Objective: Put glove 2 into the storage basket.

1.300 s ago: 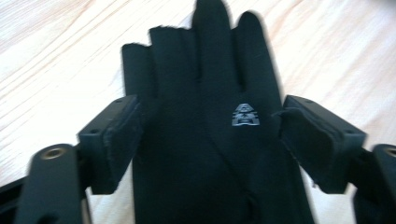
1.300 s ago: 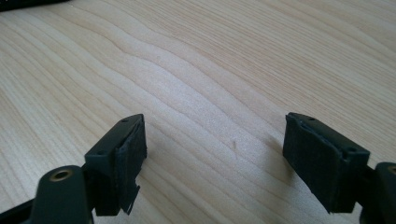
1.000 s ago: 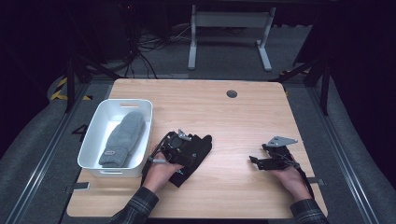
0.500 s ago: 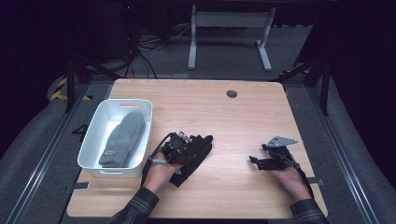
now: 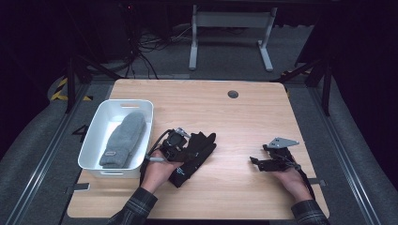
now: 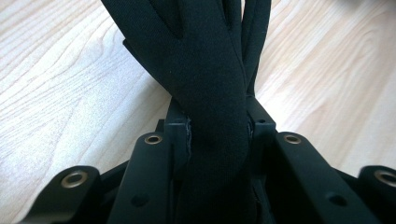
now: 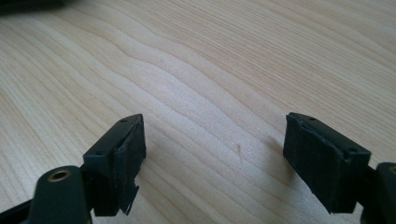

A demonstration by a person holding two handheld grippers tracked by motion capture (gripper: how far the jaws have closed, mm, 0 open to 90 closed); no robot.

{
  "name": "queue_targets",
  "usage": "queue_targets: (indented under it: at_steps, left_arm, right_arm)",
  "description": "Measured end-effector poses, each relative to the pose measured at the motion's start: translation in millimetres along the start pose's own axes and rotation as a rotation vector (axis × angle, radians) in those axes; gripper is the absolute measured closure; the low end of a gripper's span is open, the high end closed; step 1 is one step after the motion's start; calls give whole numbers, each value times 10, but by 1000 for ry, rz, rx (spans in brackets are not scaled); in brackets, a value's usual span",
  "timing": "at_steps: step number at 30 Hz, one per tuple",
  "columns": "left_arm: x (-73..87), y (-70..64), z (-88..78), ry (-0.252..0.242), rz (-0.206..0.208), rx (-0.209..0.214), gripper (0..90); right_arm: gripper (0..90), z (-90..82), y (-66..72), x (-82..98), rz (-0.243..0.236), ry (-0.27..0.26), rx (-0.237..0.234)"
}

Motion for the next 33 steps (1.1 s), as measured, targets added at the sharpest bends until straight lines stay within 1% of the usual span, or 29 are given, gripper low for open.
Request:
queue_targets:
  at_steps: [5, 6, 7, 9, 11, 13, 16, 18, 19, 21, 23, 26, 29, 30, 31, 32, 33]
  left_arm:
    - [-21, -6, -227, -34, -8, -11, 702]
    - [-29, 7, -313, -44, -10, -17, 702]
    - [-29, 7, -313, -44, -10, -17, 702]
    - [-39, 35, -435, -54, -13, -19, 702]
    - [-45, 59, -544, -54, -12, -34, 701]
    - [-43, 80, -638, -64, -18, -41, 701]
    - [-36, 118, -755, -65, -25, -52, 701]
    - [-17, 175, -879, -70, -39, -59, 701]
    - [-8, 202, -926, -70, -42, -62, 701]
    - [15, 258, -1017, -77, -57, -60, 701]
    - [50, 321, -1114, -87, -75, -68, 701]
    - [122, 424, -1271, -96, -102, -97, 701]
    - [209, 530, -1416, -118, -136, -111, 701]
    - [240, 565, -1458, -120, -146, -119, 701]
    - [240, 565, -1458, -120, -146, -119, 701]
    - [307, 644, -1531, -128, -169, -133, 701]
    - [342, 681, -1558, -132, -186, -133, 701]
  right_arm:
    - [216, 1, 0, -1, 0, 0, 0]
    - [215, 2, 0, -1, 0, 0, 0]
    - [215, 2, 0, -1, 0, 0, 0]
    - [216, 2, -1, -1, 0, 0, 0]
    - [215, 1, 0, -1, 0, 0, 0]
    - [215, 1, -1, -1, 0, 0, 0]
    - [215, 2, -1, -1, 0, 0, 0]
    - [215, 1, -1, -1, 0, 0, 0]
    - [215, 2, -1, -1, 0, 0, 0]
    - [215, 2, -1, -1, 0, 0, 0]
    - [215, 2, -1, -1, 0, 0, 0]
    - [215, 2, 0, -1, 1, 0, 0]
    - [215, 2, -1, -1, 0, 0, 0]
    - [215, 2, 0, -1, 1, 0, 0]
    - [215, 2, -1, -1, 0, 0, 0]
    - [215, 2, -1, -1, 0, 0, 0]
    - [215, 2, -1, -1, 0, 0, 0]
Point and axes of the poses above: each handheld gripper's, and its own axes: z roughly forward along the jaws, x roughly out of its underside, y roughly to its left, the point moved 1 cm from there along z, roughly forward along the jaws, and after that the axes turned 11 degrees about y, right-handed, at the moved point
